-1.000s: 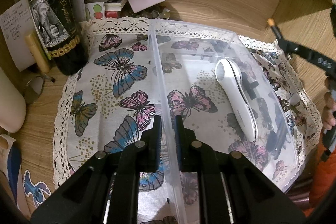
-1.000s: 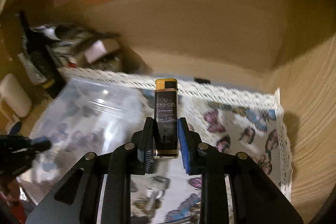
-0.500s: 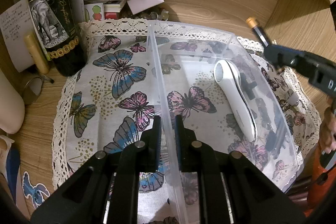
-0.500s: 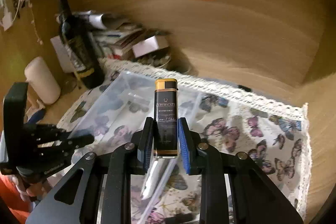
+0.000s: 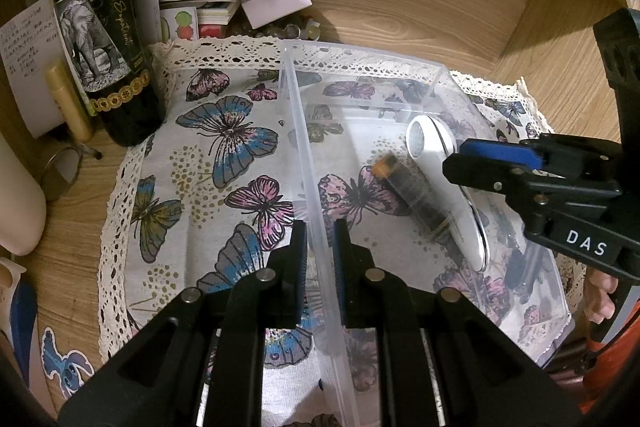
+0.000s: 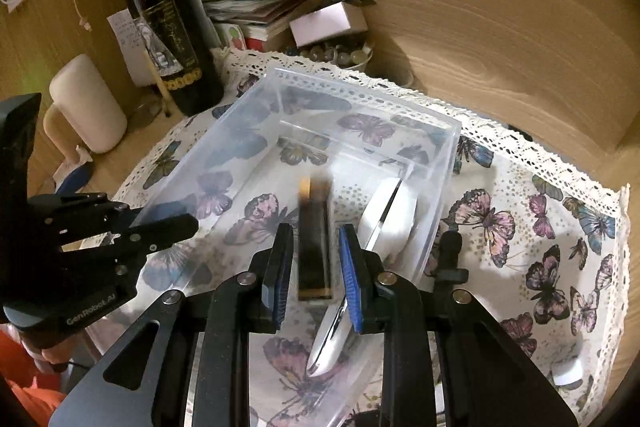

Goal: Organize rigid objects
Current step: 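Place the black-and-gold case beside the massager in the box, open right tool, then grasp the black cylindrical item with the right tool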

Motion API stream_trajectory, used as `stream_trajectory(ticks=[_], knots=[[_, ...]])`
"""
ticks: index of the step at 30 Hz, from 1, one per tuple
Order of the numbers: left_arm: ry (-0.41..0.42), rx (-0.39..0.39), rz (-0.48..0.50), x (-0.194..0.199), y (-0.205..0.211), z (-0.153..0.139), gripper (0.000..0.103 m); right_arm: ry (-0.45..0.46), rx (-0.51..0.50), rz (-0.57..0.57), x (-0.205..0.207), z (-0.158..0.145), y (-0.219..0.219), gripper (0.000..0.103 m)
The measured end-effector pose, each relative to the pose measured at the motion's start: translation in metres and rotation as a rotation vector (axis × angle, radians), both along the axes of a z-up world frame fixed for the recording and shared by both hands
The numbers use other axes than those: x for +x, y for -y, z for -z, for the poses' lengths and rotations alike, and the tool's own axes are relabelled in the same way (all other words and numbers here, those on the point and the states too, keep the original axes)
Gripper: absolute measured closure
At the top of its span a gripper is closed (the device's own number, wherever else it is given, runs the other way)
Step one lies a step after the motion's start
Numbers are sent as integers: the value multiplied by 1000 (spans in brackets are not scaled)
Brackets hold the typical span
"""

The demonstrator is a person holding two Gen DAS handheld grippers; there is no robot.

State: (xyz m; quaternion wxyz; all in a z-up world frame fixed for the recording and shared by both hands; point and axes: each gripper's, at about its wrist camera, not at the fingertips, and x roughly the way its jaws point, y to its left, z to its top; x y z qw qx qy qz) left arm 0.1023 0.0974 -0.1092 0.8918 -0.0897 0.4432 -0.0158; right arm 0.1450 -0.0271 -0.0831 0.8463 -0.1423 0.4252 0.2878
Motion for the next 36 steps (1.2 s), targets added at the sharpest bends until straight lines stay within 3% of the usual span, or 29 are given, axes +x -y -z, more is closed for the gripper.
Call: stream_trajectory(ticks=[6, 12, 17, 26, 36], knots=[[-1, 1, 0, 0, 0, 0, 90, 44, 9, 25, -1, -13, 10, 79], [-1, 0, 0, 0, 0, 0, 90, 128, 35, 124, 5, -39, 44, 76], [-1, -1, 0, 0, 0, 0, 90, 145, 46, 223, 19, -46, 77, 74], [-6, -2, -2, 0, 0, 0, 90, -30, 7, 251, 49, 5, 94, 73], [-7, -3, -2, 0, -1, 0, 90, -108, -43, 191, 56, 42, 76, 73]])
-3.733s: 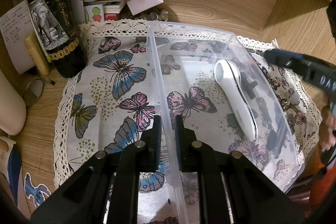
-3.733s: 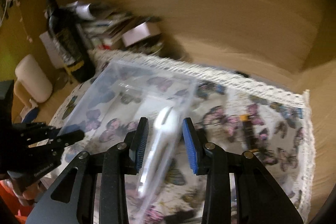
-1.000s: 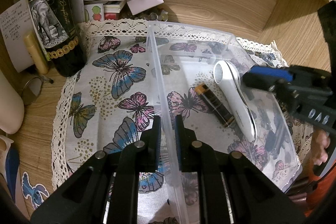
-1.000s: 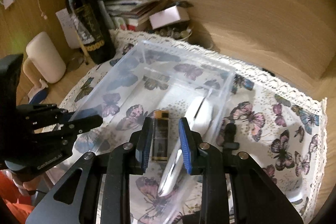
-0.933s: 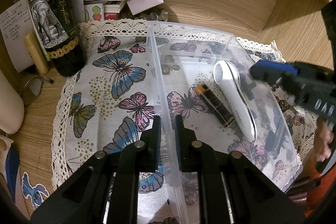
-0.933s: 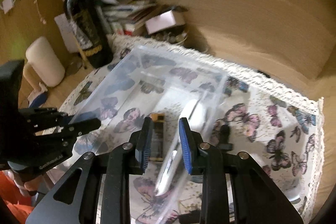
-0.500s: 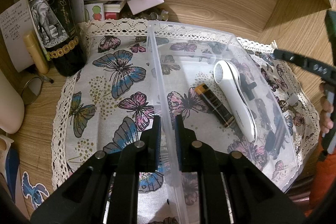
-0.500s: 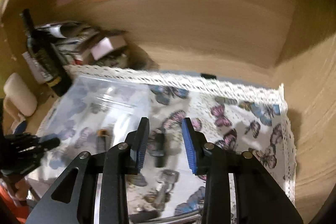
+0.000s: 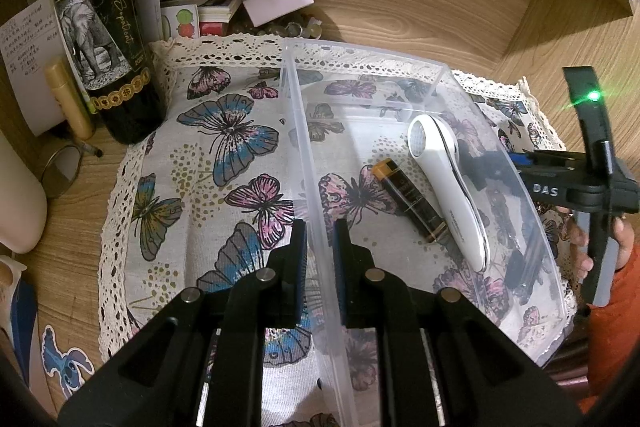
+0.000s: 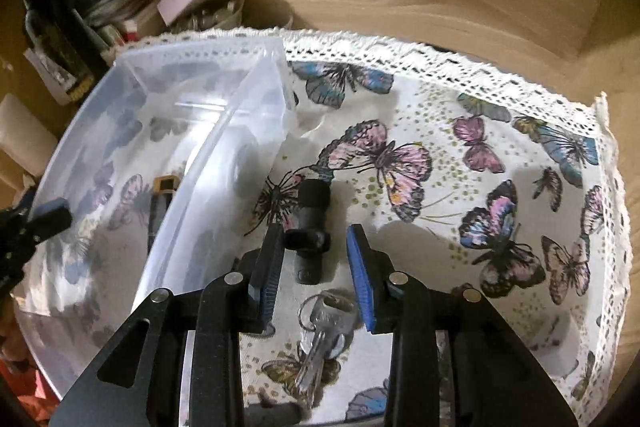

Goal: Organize rigid objects
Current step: 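Grasp the black cylindrical item with the right tool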

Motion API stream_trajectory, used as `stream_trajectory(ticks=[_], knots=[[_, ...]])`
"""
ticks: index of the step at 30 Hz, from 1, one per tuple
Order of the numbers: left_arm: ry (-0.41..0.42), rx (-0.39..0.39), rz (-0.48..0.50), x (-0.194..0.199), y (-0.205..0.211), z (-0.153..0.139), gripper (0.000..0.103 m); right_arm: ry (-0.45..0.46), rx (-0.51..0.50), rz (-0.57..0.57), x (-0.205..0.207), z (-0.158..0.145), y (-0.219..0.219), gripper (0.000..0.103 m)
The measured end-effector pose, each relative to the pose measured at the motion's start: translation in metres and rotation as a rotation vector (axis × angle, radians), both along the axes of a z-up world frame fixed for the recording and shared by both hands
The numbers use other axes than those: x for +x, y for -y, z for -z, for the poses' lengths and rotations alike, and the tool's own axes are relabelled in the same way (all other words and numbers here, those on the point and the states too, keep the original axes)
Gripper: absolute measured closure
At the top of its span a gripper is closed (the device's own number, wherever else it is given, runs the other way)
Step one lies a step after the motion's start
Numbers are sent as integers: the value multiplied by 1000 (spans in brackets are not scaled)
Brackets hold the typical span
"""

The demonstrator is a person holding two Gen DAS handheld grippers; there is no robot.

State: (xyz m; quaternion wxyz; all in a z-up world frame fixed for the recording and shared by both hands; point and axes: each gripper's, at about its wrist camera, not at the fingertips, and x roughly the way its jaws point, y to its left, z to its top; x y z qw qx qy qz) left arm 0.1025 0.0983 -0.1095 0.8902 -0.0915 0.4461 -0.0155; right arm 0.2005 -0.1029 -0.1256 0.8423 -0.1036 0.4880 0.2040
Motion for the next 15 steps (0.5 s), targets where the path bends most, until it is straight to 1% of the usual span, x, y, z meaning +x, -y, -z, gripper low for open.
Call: stream_trajectory(ticks=[3, 4, 5, 7, 10, 15], knots=[[0, 1, 1, 0, 0, 0, 90, -7, -24, 1, 5, 8, -3, 73], [0, 2, 1, 0, 0, 0, 90, -5, -23, 2, 6, 10, -4, 75], [0, 2, 0, 0, 0, 0, 90, 6, -22, 4, 6, 10, -3, 81], [-1, 0, 0, 0, 0, 0, 90, 14, -24, 0, 6, 10, -3, 81], [-1, 1, 0, 0, 0, 0, 90, 49, -24, 8, 4, 2, -1, 81], [-3, -1, 1, 0, -1, 1, 90, 114, 21, 17, -6, -27, 3, 81]])
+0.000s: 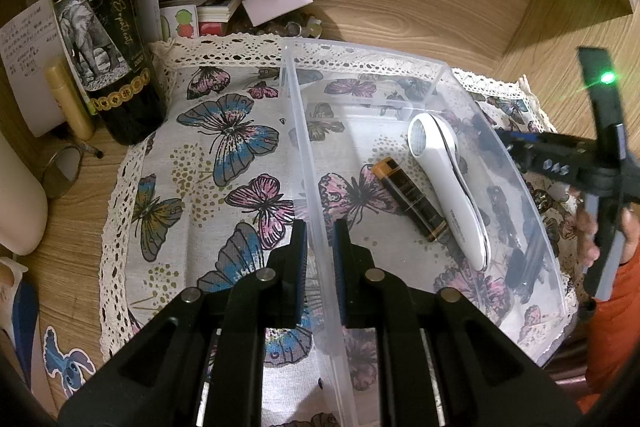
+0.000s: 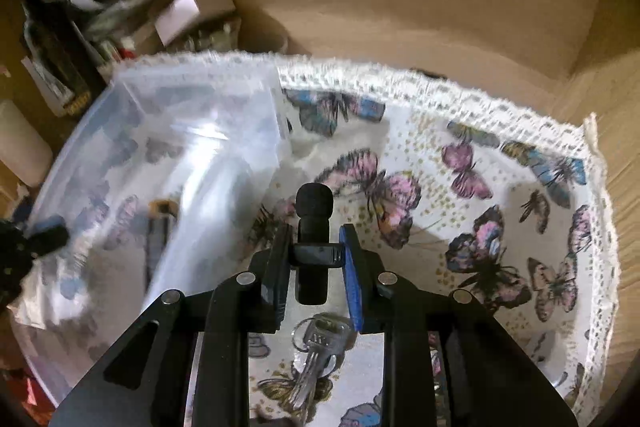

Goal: Organize rigid objects
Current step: 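Grasp the black cylindrical item with the right tool, then drop the black cylindrical item onto the case in the box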

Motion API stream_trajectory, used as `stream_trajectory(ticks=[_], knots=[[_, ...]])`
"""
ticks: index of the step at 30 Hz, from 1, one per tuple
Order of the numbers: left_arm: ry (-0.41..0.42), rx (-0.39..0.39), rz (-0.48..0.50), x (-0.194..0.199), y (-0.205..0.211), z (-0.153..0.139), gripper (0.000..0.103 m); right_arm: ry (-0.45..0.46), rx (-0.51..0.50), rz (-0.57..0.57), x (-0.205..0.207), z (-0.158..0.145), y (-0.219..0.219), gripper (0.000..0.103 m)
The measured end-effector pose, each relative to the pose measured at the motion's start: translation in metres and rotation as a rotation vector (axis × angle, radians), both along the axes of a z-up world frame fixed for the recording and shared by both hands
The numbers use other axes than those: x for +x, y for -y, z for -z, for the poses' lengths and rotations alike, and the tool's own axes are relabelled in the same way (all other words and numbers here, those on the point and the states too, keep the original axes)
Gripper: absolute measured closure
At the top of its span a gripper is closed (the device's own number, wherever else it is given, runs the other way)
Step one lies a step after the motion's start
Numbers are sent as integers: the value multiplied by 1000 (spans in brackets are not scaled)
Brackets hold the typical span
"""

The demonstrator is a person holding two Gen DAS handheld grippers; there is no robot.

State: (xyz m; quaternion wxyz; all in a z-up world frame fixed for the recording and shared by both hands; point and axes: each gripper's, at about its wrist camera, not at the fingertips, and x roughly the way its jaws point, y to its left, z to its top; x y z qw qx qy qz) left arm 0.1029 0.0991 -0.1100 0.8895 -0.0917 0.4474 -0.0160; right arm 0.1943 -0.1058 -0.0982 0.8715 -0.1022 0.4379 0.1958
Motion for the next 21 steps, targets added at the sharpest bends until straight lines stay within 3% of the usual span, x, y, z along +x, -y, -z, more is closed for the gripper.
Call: stream_trajectory(ticks=[9, 15, 21], knots=[[7, 3, 2, -2, -1, 1, 90, 134, 51, -56, -28, -53, -15, 81], [13, 10, 3, -3, 0, 0, 90, 150, 44, -133, -42, -57, -42, 81], [14, 9, 2, -2, 0, 0, 90, 96, 13, -189, -45, -39, -67, 81]])
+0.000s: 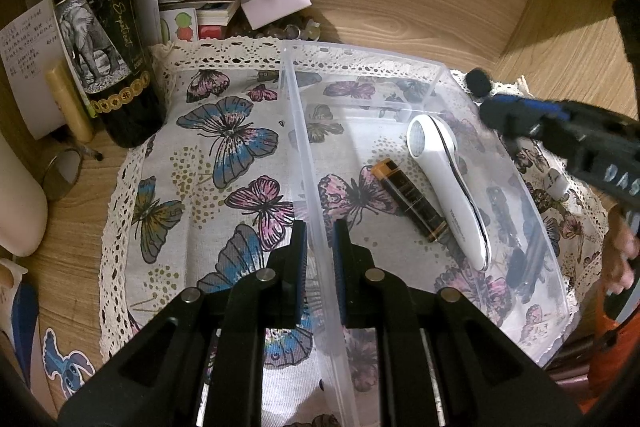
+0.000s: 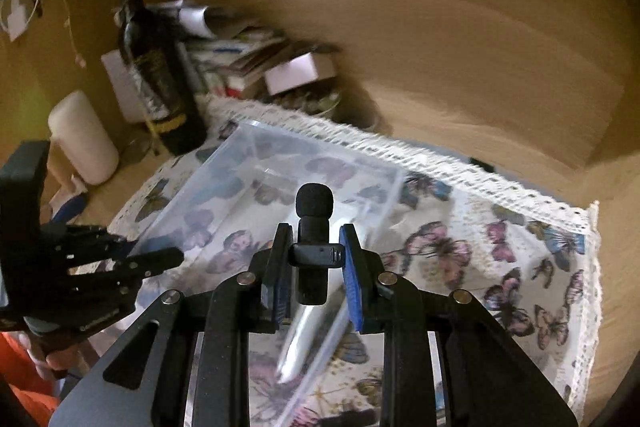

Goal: Organize rigid objects
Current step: 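Drop the black cylindrical item onto the case in the box, then grasp the small white block with the right tool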

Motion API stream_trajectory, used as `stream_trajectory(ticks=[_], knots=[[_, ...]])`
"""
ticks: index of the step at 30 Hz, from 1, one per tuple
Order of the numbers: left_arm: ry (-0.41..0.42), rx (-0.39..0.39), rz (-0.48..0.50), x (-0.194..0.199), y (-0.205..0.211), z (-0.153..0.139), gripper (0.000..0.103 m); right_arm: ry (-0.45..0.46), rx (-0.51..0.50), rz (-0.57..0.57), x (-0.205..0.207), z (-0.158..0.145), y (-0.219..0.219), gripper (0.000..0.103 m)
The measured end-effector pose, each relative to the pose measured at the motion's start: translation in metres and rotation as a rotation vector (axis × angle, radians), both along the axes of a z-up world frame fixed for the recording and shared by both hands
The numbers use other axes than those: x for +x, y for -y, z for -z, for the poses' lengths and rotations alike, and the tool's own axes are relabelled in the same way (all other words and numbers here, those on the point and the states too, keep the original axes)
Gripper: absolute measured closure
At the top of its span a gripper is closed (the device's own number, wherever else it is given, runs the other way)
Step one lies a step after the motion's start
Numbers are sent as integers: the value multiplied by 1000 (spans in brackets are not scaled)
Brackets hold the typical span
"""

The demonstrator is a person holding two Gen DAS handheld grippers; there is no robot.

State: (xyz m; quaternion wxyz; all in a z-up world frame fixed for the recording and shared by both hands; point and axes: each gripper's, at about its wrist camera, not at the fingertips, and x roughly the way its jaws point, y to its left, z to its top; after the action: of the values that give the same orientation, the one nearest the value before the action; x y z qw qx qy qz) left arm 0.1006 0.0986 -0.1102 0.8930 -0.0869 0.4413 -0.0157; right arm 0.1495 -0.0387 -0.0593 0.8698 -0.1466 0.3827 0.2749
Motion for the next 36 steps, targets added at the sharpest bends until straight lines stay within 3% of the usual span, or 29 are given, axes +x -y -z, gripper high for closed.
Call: stream_trajectory(ticks=[12, 15, 17, 22, 26, 36], knots=[[1, -8, -2, 0, 0, -1, 90, -116, -58, -24, 15, 35, -16, 81], [1, -8, -2, 0, 0, -1, 90, -120, -56, -26, 14, 34, -14, 75], [1, -8, -2, 0, 0, -1, 90, -107, -50, -25, 12, 30, -12, 67], [1, -7, -1, 0, 0, -1, 90, -60, -29, 1, 8, 15, -3, 63], [1, -8, -2, 0, 0, -1, 90, 1, -1, 46, 4, -3, 14, 51], [0, -6, -1, 1, 1, -1, 90, 121, 7, 250, -6, -39, 88, 44]])
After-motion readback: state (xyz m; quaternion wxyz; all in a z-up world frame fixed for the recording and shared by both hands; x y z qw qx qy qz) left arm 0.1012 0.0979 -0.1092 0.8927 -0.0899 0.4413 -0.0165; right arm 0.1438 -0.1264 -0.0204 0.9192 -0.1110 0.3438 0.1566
